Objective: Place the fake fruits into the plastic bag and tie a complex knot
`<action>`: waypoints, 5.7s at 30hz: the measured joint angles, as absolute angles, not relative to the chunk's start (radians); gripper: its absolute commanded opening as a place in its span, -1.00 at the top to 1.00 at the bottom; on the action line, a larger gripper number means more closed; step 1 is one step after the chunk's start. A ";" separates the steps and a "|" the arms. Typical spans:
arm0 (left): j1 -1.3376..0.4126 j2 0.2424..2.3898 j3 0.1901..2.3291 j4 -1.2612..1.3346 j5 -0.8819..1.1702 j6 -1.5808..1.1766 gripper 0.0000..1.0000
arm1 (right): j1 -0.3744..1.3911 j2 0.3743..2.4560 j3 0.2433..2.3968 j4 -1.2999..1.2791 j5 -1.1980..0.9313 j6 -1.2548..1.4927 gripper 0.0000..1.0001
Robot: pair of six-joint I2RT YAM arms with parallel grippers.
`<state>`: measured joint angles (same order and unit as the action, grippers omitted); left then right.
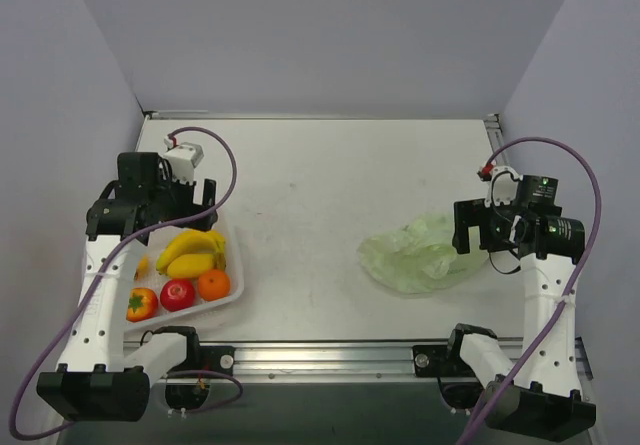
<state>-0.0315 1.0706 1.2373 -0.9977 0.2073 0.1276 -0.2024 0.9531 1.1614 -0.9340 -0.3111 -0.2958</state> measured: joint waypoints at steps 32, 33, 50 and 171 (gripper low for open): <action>-0.382 0.916 1.000 -0.770 0.730 0.449 -0.94 | 0.014 1.307 1.131 -0.790 -0.449 -0.281 1.00; -0.402 0.913 0.999 -0.756 0.728 0.447 -0.94 | 0.015 1.307 1.131 -0.775 -0.487 -0.249 1.00; -0.927 1.284 0.975 -0.194 0.354 0.266 -0.95 | 0.051 1.229 1.147 -0.551 -0.694 -0.002 -0.83; -0.485 1.344 0.984 -0.209 0.450 -0.019 1.00 | 0.213 1.388 1.245 -0.490 -0.212 -0.167 -1.00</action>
